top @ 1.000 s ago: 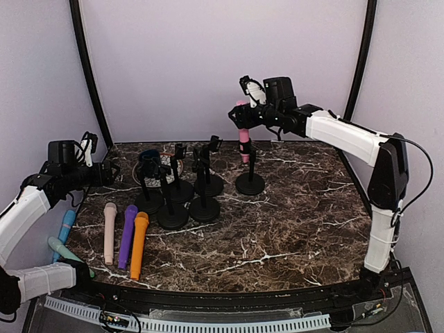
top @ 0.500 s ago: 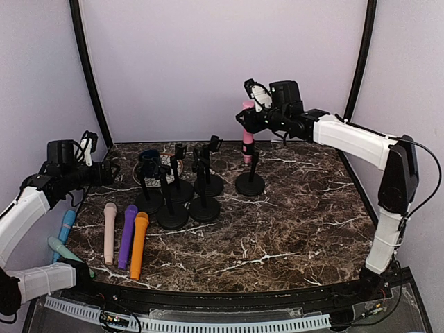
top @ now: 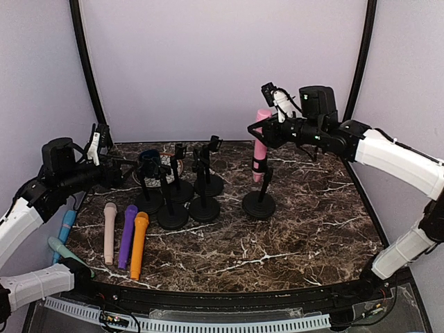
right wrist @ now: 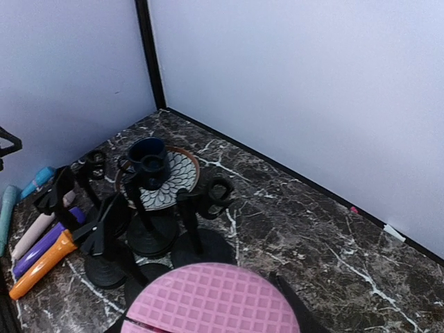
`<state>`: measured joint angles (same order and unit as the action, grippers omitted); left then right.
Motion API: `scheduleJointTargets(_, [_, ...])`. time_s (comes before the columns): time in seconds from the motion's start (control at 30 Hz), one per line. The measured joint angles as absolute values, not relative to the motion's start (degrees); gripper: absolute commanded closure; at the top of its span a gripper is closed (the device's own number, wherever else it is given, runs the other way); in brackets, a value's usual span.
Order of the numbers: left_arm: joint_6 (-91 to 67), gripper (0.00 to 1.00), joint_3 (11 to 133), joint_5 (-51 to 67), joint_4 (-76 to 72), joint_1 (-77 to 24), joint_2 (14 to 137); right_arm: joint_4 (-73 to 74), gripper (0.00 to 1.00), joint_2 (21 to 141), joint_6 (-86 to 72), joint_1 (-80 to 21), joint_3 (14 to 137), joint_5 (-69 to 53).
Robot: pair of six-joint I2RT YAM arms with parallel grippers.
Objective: Remove the microphone from the stand
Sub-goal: Pick up the microphone stand with the microphone from the corner of the board, then pass from the right arm to the left
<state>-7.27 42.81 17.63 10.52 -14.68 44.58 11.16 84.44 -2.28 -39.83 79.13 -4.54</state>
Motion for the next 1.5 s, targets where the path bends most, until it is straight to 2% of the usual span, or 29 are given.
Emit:
scheduleJointTargets(0.17, [-10.6,0.32,42.8,15.8,9.1,-26.3,43.8,9.9,0.79,79.1,-5.1,-45.8,72.9,-7.0])
scheduleJointTargets(0.37, [-15.1,0.32,37.2,13.7,-1.5,-41.8,42.4,7.5,0.79,76.8,-9.6,-50.6,68.9,-9.8])
scheduleJointTargets(0.67, [-15.9,0.33,34.7,8.4,-14.8,-58.7,55.6,2.0,0.79,74.8,-14.4,-51.1,68.6,-13.7])
scheduleJointTargets(0.9, [-15.4,0.33,34.7,4.6,-26.7,-61.4,69.0,-1.6,0.79,73.3,-17.3,-51.1,68.6,-15.0])
scheduleJointTargets(1.1, [-13.1,0.32,35.4,-0.5,-31.7,-61.4,75.7,-2.6,0.79,72.9,-18.4,-51.1,68.6,-15.5])
scheduleJointTargets(1.5, [-12.7,0.31,40.3,5.1,-36.0,-61.4,82.7,-3.9,0.79,72.4,-19.3,-51.1,68.5,-15.7])
